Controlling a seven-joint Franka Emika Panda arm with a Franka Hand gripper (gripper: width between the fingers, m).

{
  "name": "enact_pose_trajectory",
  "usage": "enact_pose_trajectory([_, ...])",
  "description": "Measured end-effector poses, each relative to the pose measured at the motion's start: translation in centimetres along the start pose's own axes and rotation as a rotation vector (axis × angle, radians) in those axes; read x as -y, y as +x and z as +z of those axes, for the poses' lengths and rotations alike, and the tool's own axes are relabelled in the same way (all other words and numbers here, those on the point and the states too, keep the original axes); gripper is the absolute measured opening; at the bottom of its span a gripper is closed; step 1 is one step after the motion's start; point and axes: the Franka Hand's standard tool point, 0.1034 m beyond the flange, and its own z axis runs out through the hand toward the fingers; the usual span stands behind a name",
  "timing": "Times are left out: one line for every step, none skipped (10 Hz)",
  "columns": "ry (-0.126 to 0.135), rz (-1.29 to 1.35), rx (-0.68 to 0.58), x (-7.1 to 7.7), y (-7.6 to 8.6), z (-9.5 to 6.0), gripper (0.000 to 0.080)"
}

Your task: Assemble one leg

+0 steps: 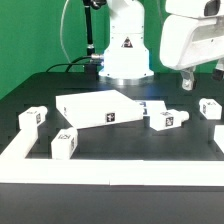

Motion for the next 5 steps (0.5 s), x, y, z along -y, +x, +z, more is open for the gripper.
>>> enact_pose_trajectory([0.004, 0.011, 0.009, 0.06, -0.15, 0.03, 0.0649])
enact_pose_trajectory([0.004, 0.012, 0.010, 0.07, -0.16, 0.03, 0.0649])
enact_pose_trajectory([0.004, 0.012, 0.010, 0.07, -0.16, 0.04, 0.0649])
enact_pose_trajectory([0.005, 0.012, 0.010, 0.08, -0.17, 0.09, 0.0649])
enact_pose_trajectory([0.005, 0.012, 0.010, 0.08, -0.18, 0.10, 0.0649])
